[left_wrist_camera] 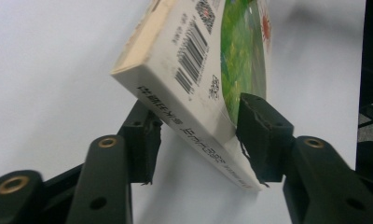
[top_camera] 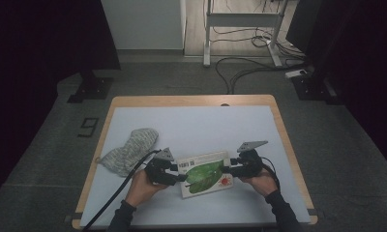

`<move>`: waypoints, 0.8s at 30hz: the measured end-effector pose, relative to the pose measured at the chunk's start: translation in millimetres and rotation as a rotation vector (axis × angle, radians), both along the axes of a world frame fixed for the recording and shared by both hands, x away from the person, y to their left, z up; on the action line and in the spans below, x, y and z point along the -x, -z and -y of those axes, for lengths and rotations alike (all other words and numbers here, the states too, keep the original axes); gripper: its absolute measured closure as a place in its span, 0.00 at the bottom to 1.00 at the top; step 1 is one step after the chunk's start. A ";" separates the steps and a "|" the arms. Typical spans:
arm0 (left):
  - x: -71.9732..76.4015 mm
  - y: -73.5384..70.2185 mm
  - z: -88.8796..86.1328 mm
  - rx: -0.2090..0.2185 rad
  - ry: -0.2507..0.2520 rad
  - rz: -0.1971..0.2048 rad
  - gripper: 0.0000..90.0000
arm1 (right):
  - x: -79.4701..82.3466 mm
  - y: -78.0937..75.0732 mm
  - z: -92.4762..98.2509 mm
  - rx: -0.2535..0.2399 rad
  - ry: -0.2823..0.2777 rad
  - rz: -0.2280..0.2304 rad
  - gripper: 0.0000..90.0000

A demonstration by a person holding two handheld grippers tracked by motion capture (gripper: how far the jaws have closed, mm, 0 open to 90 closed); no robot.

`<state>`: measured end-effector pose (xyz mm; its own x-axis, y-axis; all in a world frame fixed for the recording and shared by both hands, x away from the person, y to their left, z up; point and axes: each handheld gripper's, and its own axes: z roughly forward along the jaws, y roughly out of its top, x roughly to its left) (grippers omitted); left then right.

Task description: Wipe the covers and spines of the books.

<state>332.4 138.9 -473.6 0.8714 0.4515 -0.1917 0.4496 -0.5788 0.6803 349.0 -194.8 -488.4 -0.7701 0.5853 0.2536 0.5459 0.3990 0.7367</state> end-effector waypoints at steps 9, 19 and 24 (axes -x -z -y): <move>-2.5 -15.2 -8.4 -0.011 -0.026 0.036 0.68 | 1.1 -11.0 -3.6 -0.015 0.006 0.029 0.65; -6.6 -25.2 -14.3 -0.018 -0.058 0.069 0.73 | 0.9 -18.2 -10.2 -0.015 0.007 0.054 0.68; -11.2 -30.0 -16.3 -0.035 -0.073 0.085 0.72 | -0.5 -21.4 -16.1 0.005 0.011 0.082 0.68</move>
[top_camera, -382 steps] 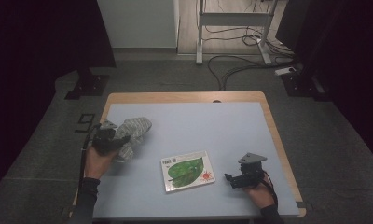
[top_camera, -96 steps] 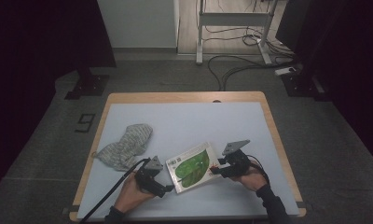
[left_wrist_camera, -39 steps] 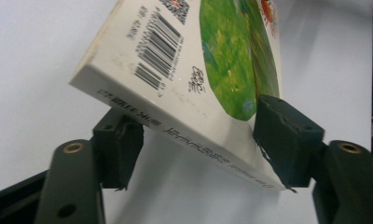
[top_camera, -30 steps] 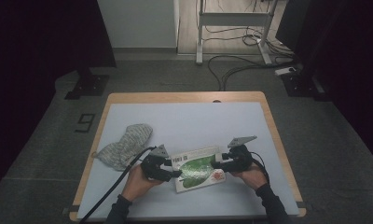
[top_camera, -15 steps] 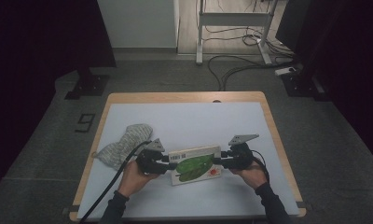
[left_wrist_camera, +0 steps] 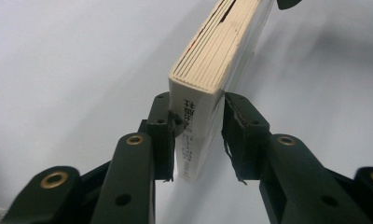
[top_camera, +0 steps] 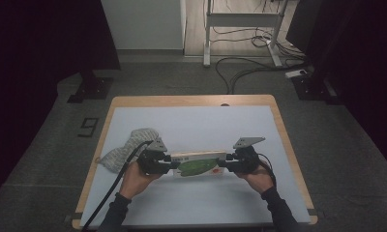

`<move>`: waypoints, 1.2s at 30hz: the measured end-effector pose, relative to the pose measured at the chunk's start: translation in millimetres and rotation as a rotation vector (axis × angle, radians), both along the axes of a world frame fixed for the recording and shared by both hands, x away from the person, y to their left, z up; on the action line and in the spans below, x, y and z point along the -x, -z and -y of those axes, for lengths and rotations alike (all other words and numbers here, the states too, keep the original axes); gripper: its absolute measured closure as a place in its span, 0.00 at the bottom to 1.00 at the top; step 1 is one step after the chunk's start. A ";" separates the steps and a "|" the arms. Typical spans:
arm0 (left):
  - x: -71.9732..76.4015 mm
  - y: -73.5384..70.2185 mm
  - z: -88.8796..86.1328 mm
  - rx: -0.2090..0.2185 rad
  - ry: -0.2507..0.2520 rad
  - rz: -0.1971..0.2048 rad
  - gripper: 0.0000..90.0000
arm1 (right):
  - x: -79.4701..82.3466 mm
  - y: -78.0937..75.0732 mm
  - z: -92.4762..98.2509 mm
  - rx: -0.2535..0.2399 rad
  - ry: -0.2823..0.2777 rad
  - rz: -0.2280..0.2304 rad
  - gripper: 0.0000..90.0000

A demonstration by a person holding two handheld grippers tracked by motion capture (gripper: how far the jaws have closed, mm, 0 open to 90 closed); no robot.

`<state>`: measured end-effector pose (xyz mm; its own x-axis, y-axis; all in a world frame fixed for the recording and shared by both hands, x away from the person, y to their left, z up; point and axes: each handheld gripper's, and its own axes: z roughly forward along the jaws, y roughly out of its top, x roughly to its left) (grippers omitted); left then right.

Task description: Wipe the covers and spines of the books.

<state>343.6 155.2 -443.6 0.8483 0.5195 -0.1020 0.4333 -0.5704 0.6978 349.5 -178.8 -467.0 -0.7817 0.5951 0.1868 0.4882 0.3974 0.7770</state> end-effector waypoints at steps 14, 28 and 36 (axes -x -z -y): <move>-19.6 -8.5 -7.6 -0.023 -0.047 0.050 0.70 | -17.8 -7.0 -13.8 0.001 0.029 0.045 0.68; -31.2 1.0 -9.9 -0.068 -0.084 0.064 0.66 | -27.6 -1.6 -26.4 0.026 0.041 0.054 0.68; -25.9 0.1 -7.8 -0.066 -0.094 0.057 0.64 | -24.6 -1.1 -23.2 -0.002 0.034 0.035 0.66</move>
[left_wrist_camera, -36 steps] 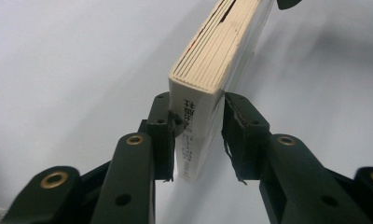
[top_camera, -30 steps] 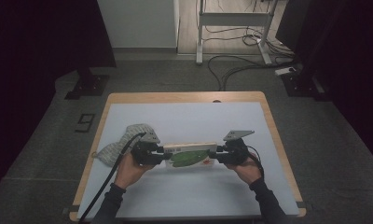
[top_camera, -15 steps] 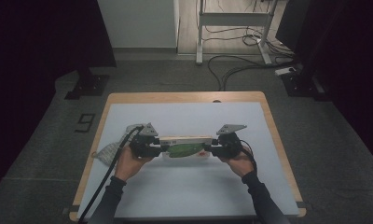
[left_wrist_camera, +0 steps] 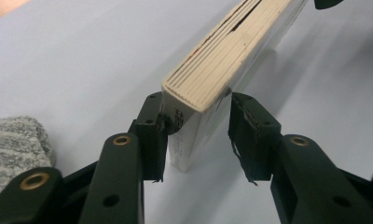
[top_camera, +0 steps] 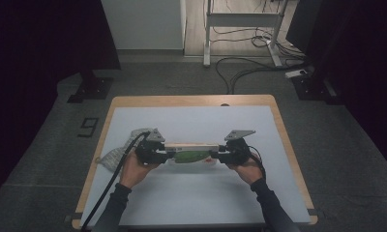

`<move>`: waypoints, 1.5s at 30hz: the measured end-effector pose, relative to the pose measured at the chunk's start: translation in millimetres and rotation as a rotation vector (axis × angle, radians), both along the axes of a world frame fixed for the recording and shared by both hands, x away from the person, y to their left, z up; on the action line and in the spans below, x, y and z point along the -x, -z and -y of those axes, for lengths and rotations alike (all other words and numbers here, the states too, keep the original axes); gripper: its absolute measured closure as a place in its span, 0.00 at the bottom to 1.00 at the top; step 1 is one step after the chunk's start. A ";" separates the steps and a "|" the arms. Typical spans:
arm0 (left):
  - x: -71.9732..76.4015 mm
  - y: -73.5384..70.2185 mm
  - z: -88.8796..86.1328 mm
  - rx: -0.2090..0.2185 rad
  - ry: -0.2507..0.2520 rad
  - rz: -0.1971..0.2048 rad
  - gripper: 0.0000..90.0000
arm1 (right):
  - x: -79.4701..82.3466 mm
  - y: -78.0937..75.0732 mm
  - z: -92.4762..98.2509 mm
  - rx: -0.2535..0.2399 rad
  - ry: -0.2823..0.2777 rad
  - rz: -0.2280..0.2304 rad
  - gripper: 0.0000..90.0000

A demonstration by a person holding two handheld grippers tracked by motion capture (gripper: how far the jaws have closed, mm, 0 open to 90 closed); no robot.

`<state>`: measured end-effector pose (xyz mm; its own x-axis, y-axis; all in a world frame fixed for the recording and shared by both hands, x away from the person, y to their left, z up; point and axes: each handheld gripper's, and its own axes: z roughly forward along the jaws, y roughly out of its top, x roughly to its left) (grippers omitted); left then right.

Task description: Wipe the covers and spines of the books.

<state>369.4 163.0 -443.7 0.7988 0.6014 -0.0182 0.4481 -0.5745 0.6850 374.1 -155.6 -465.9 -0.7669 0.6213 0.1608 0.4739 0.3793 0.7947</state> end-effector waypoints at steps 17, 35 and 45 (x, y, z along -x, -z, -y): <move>21.1 3.8 1.9 0.033 0.001 -0.027 0.50 | 15.3 0.7 2.9 0.002 -0.048 -0.009 0.44; 43.8 22.4 0.0 0.037 -0.046 -0.048 0.18 | 39.7 16.0 4.5 0.011 -0.042 -0.056 0.28; 57.4 35.0 -1.1 0.039 -0.037 -0.076 0.15 | 52.7 28.9 3.9 0.019 -0.050 -0.079 0.26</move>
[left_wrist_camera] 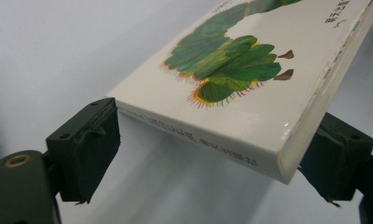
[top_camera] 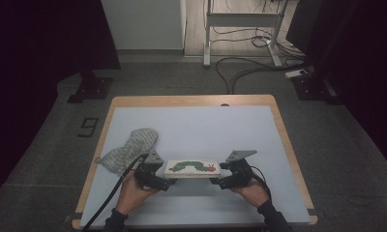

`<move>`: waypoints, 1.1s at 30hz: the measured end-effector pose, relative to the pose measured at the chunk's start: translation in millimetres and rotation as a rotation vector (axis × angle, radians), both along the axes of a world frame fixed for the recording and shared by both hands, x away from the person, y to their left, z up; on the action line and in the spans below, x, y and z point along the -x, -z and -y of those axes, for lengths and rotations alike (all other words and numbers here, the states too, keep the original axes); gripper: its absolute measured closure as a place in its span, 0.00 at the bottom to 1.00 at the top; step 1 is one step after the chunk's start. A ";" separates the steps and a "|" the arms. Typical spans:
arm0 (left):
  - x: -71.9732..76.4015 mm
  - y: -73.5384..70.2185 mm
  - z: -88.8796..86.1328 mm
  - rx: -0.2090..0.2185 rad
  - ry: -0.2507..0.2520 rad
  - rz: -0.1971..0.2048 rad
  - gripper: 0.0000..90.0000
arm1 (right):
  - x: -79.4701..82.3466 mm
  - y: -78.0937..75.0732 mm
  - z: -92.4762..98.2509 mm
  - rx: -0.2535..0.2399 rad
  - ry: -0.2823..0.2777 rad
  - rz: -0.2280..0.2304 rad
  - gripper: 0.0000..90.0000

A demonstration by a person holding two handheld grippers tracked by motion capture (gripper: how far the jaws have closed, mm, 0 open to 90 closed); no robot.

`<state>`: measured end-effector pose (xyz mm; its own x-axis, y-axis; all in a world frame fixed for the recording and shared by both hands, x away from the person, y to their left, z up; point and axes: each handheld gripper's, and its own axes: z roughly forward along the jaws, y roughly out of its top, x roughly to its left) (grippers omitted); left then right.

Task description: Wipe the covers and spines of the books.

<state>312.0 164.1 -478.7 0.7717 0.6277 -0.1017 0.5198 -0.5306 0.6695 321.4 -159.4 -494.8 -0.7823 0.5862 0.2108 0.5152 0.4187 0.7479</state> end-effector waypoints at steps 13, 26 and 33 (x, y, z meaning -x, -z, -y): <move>15.3 13.9 0.6 -0.002 0.005 -0.034 0.13 | 15.0 16.1 -1.1 0.011 -0.008 -0.027 0.26; 24.3 24.7 1.9 0.005 0.027 -0.043 0.19 | 24.0 25.4 -2.9 0.024 -0.024 -0.016 0.27; 28.6 30.5 2.9 -0.017 0.034 -0.033 0.21 | 28.1 30.1 -3.3 0.026 -0.042 -0.017 0.29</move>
